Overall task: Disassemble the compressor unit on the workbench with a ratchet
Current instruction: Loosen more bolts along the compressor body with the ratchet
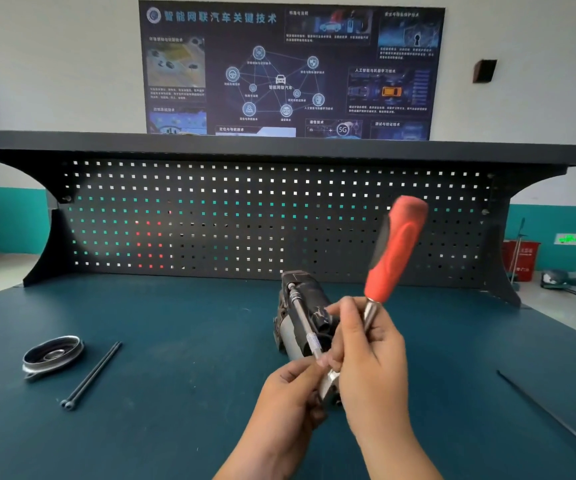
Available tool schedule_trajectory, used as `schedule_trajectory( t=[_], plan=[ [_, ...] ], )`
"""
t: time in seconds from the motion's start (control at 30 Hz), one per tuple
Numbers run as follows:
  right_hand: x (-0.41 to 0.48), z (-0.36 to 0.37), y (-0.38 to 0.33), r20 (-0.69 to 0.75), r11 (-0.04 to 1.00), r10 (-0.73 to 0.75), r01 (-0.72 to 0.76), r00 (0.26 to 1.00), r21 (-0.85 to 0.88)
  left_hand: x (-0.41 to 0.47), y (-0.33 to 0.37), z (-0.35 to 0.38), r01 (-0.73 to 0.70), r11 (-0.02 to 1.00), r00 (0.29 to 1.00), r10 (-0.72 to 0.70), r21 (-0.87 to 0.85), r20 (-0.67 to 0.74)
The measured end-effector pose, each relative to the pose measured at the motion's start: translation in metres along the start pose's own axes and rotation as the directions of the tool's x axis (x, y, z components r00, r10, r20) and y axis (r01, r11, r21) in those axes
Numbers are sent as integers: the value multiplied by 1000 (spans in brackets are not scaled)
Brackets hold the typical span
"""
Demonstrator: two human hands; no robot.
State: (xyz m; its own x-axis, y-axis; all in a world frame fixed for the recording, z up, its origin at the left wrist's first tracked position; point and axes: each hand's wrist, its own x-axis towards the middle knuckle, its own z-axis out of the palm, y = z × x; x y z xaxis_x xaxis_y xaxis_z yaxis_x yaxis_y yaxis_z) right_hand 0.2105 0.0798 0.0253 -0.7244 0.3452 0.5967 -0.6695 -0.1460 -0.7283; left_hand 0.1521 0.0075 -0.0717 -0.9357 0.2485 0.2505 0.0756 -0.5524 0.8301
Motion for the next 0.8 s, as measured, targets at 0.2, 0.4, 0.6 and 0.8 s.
schedule_trajectory(
  t=[0.2, 0.4, 0.6, 0.8],
  plan=[
    [-5, -3, 4, -326, 840, 286, -72, 901, 538, -3, 3, 3, 14, 1000, 999, -14, 0, 45],
    [2, -10, 8, -266, 843, 306, -131, 914, 522, -8, 9, 8, -1, 999, 995, 6, -49, 100],
    [10, -6, 0, 191, 993, -38, 15, 981, 120, -10, 13, 11, 14, 999, 992, -8, -45, 122],
    [15, 1, -7, 745, 837, -84, 452, 662, -308, -5, 6, 3, 59, 998, 998, -59, 3, 22]
  ],
)
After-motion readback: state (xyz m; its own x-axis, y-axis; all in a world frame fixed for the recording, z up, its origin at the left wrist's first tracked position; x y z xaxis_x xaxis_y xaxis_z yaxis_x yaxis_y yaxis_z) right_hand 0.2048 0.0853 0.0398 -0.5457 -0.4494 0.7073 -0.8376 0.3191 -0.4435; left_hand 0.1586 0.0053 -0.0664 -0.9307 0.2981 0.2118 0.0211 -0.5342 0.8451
